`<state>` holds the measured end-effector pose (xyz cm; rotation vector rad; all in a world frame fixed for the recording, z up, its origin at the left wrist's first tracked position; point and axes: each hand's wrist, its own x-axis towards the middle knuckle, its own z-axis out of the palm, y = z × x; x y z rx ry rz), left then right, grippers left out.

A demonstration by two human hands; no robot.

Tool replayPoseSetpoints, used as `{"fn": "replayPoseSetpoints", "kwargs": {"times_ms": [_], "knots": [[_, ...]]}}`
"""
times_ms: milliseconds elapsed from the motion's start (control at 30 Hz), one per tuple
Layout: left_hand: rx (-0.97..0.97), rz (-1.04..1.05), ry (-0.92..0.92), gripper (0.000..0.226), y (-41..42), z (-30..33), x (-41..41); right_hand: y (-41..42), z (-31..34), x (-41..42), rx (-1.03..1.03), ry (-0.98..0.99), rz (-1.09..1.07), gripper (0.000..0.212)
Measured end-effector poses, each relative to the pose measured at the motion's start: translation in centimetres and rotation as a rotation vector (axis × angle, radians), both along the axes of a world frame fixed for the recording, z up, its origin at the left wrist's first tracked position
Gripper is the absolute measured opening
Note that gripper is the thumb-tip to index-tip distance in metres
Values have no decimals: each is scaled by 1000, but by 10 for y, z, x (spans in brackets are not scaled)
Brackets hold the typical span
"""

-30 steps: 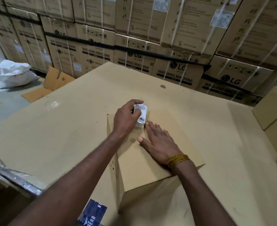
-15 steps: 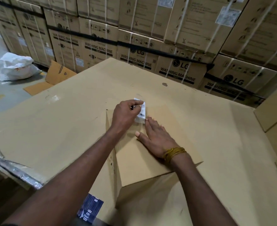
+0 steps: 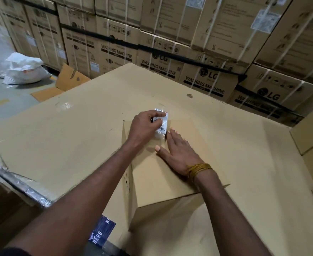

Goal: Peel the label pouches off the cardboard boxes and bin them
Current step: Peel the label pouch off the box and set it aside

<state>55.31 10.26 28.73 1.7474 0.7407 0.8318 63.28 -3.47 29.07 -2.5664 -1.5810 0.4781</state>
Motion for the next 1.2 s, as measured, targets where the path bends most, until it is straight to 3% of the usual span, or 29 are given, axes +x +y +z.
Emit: {"fn": "replayPoseSetpoints", "kwargs": {"times_ms": [200,467,700,967,1200], "knots": [[-23,-6,-2,39,1,-3,-1,-62,-1,-36,0,14,85,81],[37,-6,38,30,4,-4,6,-8,5,1,-12,60,12,78],[30,-8,36,30,6,-7,5,-76,7,-39,-29,28,76,80],[28,-49,76,35,6,-6,7,-2,2,-19,13,-23,-26,89],[15,-69,52,31,7,-7,3,-75,6,-24,-27,22,94,86]]}}
